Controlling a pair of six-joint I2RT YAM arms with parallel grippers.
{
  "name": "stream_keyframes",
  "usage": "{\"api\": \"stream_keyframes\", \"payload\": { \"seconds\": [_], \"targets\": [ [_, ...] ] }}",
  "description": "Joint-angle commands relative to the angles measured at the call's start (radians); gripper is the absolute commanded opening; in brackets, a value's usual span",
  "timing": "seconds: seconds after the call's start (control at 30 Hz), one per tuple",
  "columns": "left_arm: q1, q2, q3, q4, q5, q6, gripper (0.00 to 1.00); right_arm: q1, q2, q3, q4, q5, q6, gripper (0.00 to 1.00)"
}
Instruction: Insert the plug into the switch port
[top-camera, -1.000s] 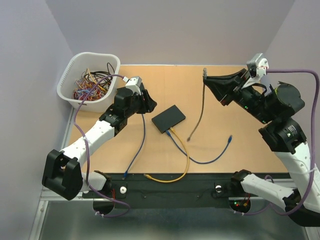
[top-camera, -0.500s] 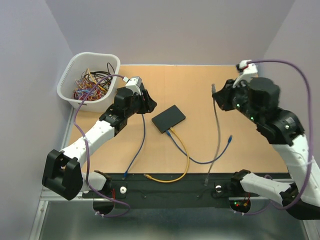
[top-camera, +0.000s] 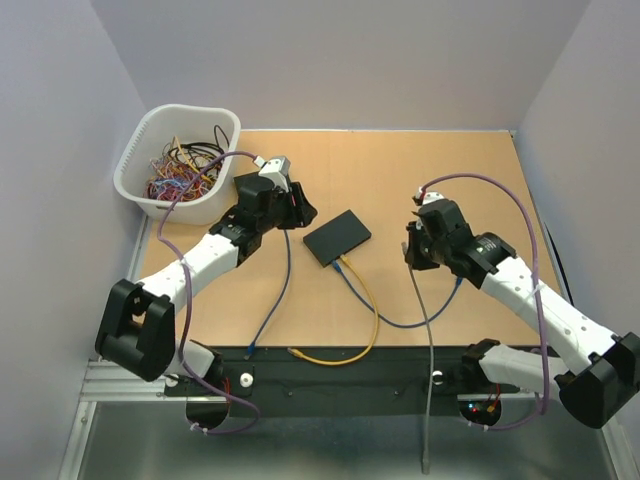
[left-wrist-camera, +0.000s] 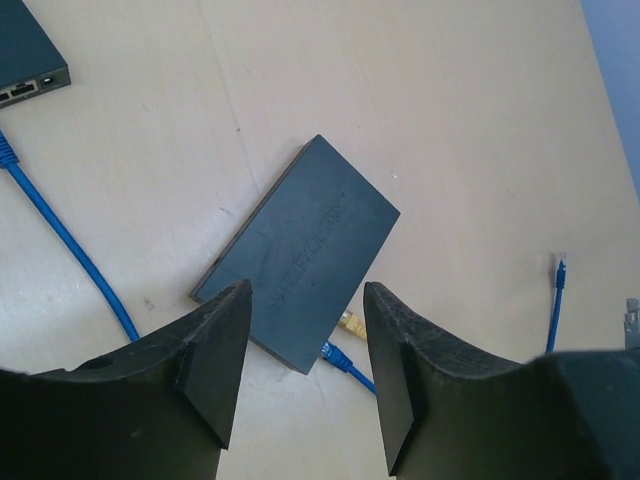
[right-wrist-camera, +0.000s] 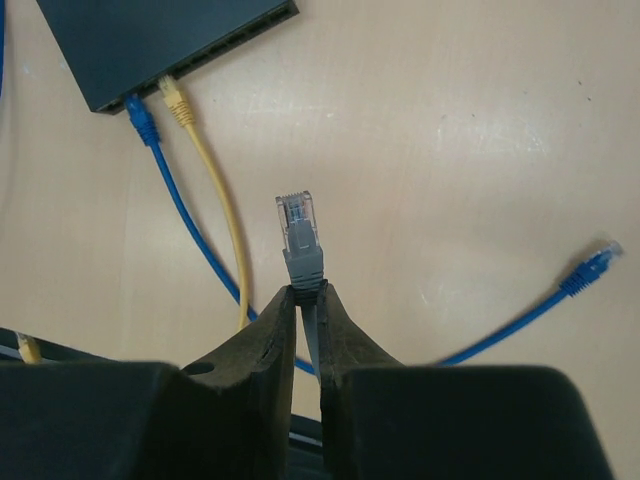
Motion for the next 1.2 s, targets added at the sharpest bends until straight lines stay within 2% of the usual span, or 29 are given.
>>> {"api": "stream_keyframes", "payload": {
  "seconds": [0.0, 0.1, 0.2, 0.33, 0.63, 1.17],
  "targets": [
    [-0.002, 0.033, 0.053, 0.089, 0.023, -0.010, 0.60, 0.003, -0.013, -0.050, 0.208, -0.030, 0.007, 0.00],
    [-0.002, 0.080, 0.065, 0.121, 0.046, -0.015, 0.63, 0.003, 0.004, -0.092, 0.282, -0.009, 0.028, 0.00],
    [-0.002, 0.141, 0.085, 0.150, 0.075, -0.015, 0.71, 0.003, 0.045, -0.147, 0.374, -0.014, 0.029, 0.01],
    [0.004, 0.209, 0.118, 0.165, 0.093, -0.006, 0.72, 0.005, 0.111, -0.193, 0.491, -0.033, 0.030, 0.01],
    [0.015, 0.329, 0.158, 0.207, 0.110, 0.002, 0.70, 0.005, 0.248, -0.204, 0.583, -0.058, 0.012, 0.01],
    [0.016, 0.453, 0.110, 0.334, 0.169, -0.024, 0.66, 0.016, 0.513, -0.071, 0.627, -0.142, -0.025, 0.00]
  ]
}}
